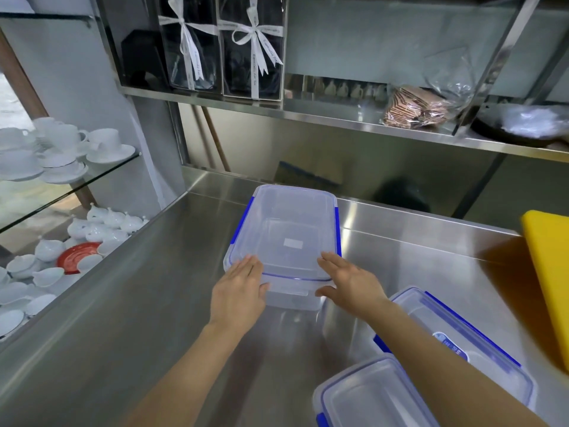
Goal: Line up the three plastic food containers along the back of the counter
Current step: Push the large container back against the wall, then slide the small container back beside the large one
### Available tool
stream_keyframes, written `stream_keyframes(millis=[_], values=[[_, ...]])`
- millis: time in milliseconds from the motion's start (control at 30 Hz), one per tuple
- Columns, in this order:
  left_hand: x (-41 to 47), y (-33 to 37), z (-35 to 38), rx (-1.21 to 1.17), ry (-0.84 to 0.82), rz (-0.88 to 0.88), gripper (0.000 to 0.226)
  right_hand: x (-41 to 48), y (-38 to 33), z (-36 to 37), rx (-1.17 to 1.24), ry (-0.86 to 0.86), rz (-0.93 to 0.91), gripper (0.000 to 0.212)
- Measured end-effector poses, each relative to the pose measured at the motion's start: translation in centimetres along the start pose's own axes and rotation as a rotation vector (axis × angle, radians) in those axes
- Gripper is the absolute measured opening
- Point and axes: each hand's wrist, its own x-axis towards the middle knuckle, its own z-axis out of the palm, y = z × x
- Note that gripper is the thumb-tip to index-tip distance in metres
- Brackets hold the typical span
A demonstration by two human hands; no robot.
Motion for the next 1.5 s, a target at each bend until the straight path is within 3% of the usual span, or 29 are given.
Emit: stream_keyframes(millis=[100, 267, 333, 433, 533, 600, 667, 767, 900, 1067, 1167, 1267, 1367, 1500], values=[[-0.1, 0.1, 0.3, 0.086, -0.077, 0.05, 0.056, -0.1, 0.1, 0.7, 0.004, 0.043, 0.021, 0.066], [-1.1, 0.4, 0.3, 0.114, -0.515, -0.049, 0.091, -0.3, 0.1, 1.2, -0.038, -0.01, 0.021, 0.073], [-1.6, 0.4, 0.0, 0.143, -0.588, -0.078, 0.101, -1.2, 0.3, 1.2, -0.011, -0.022, 0.025, 0.076], [-1.1, 1.5, -1.0, 0.131, -0.535, -0.114, 0.088, -3.1, 1.4, 0.5, 0.037, 0.042, 0.063, 0.074], [-0.4, 4.6, -1.6, 0.041, -0.255, -0.089, 0.048, -5.6, 3.9, -0.8, 0.093, 0.073, 0.175, 0.069], [-0.4, 7.5, -1.8, -0.103, -0.175, -0.066, 0.026, -7.6, 5.9, -1.4, 0.131, 0.073, 0.24, 0.066], [-0.8, 10.3, -1.7, -0.24, -0.221, -0.042, 0.02, -9.5, 8.2, -1.6, 0.137, 0.057, 0.32, 0.064], [-1.8, 13.8, -0.4, -0.35, -0.392, -0.004, 0.028, -12.2, 10.9, -1.3, 0.157, 0.027, 0.46, 0.065], [-2.4, 17.1, 1.3, -0.35, -0.563, 0.043, 0.027, -14.8, 12.9, -0.5, 0.159, 0.007, 0.542, 0.08], [-2.7, 19.1, 2.5, -0.357, -0.553, 0.132, 0.024, -16.1, 14.6, 0.3, 0.19, -0.08, 0.583, 0.079], [-2.7, 19.6, 2.9, -0.393, -0.556, 0.107, 0.027, -16.3, 14.7, 1.0, 0.065, -0.116, 0.599, 0.075], [-2.6, 19.8, 3.4, -0.414, -0.571, 0.072, 0.039, -15.9, 13.9, 1.7, -0.07, -0.088, 0.66, 0.071], [-2.3, 19.5, 4.3, -0.406, -0.725, 0.105, 0.075, -14.8, 13.1, 2.6, -0.132, -0.074, 0.659, 0.061], [-1.7, 18.8, 5.1, -0.368, -0.869, 0.065, 0.111, -13.6, 12.1, 3.0, 0.002, 0.078, 0.692, 0.065]])
